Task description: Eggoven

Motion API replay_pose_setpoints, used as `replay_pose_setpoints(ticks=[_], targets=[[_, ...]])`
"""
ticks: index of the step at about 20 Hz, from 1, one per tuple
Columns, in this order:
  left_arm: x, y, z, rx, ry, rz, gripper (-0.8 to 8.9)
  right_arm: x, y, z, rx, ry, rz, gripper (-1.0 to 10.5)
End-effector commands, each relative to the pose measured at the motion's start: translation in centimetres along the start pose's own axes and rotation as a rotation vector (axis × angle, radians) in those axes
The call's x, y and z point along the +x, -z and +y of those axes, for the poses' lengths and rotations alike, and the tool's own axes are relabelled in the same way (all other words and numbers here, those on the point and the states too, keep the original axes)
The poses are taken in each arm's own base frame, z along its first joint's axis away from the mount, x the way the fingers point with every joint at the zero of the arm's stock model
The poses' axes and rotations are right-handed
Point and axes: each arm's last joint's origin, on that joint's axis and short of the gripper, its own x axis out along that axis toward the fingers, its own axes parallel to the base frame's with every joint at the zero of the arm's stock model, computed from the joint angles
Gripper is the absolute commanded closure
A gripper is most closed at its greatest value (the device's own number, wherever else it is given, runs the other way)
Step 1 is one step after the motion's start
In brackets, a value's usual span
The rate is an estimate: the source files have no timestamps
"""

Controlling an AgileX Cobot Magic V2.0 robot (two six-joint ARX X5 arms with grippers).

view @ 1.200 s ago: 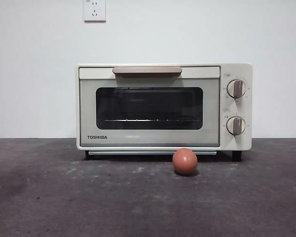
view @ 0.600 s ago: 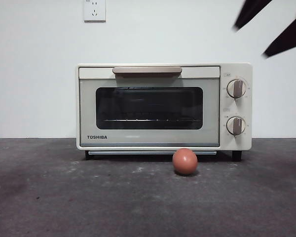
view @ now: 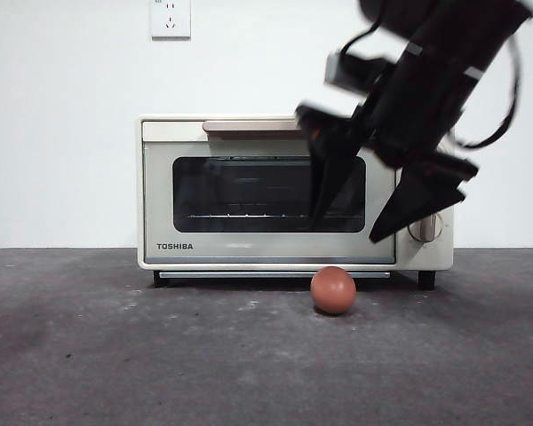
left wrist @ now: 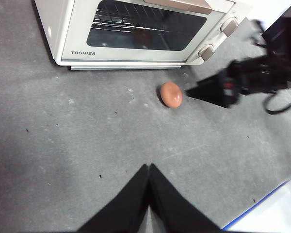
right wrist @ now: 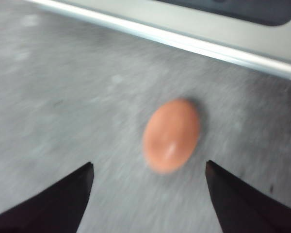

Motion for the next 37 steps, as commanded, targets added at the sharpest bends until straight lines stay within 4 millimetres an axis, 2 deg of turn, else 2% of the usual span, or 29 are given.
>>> replay_pose_setpoints(ticks=[1,5,10,22,29,32,34,37], targets=[[-0.2,-0.4,-0.2,0.029,0.008,-0.015,8.07,1.5,-1.1,0.5,0.003,0.014,-0.004,5.8],[-0.2,-0.4,-0.2,0.029,0.008,-0.014,8.07,3.9,-1.8,0.6,0.005,0.033,0.034,5.8],[-0.2,-0.4,-0.2,0.029,0.008,-0.014,8.07,5.8,-1.1,0.1,0.007,0.075,0.072,5.8],[-0.2,-0.5,-0.2,0.033,0.008,-0.02,8.07,7.6,-0.5,-0.3,0.012,0.109,0.098,6.5],[-0.2,-0.5,-0.2,0.033,0.008,-0.02,8.07,7.6,-0.4,-0.3,0.009,0.105,0.101,9.3],[-0.2,-0.6,-0.3,0.038,0.009,-0.031,8.07,7.1,-0.6,-0.2,-0.014,0.091,0.103,9.4],[-0.1,-0.9,-0.2,0.03,0.011,-0.049,8.07,5.6,-0.9,0.1,-0.042,0.086,0.095,9.4],[0.3,-1.9,0.0,0.027,0.018,-0.088,8.07,1.7,-1.5,0.9,-0.09,0.067,0.062,9.4]])
